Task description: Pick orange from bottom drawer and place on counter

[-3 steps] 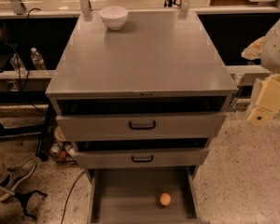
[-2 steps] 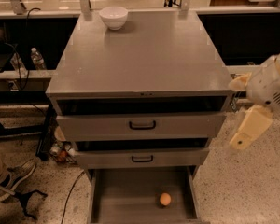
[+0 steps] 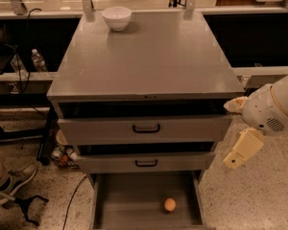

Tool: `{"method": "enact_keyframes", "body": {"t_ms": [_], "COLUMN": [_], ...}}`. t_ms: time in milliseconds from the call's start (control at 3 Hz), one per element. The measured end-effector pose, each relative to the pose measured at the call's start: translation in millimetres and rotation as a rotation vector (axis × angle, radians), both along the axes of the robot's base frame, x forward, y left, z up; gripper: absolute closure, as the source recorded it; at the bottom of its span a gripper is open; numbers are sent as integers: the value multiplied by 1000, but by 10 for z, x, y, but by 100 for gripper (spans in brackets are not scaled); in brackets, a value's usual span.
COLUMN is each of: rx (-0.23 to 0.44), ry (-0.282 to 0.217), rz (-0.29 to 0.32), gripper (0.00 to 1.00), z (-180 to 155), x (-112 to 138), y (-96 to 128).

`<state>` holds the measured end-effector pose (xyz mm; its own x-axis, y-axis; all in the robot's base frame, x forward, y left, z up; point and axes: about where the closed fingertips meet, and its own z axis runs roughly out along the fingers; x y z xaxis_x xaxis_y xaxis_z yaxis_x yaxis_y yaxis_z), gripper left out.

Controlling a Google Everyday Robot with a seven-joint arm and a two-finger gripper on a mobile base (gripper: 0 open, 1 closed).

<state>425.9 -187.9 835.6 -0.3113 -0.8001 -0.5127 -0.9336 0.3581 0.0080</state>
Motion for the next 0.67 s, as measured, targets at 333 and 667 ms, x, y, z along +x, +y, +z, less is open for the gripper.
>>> {"method": "enact_keyframes", "body": {"t_ms": [333,667], "rx": [52,155], "ry": [55,130], "rz": [-42,-111], "gripper": [0,0], "z": [-457,-1270], "x": [-67,-192], "y": [36,193]}}
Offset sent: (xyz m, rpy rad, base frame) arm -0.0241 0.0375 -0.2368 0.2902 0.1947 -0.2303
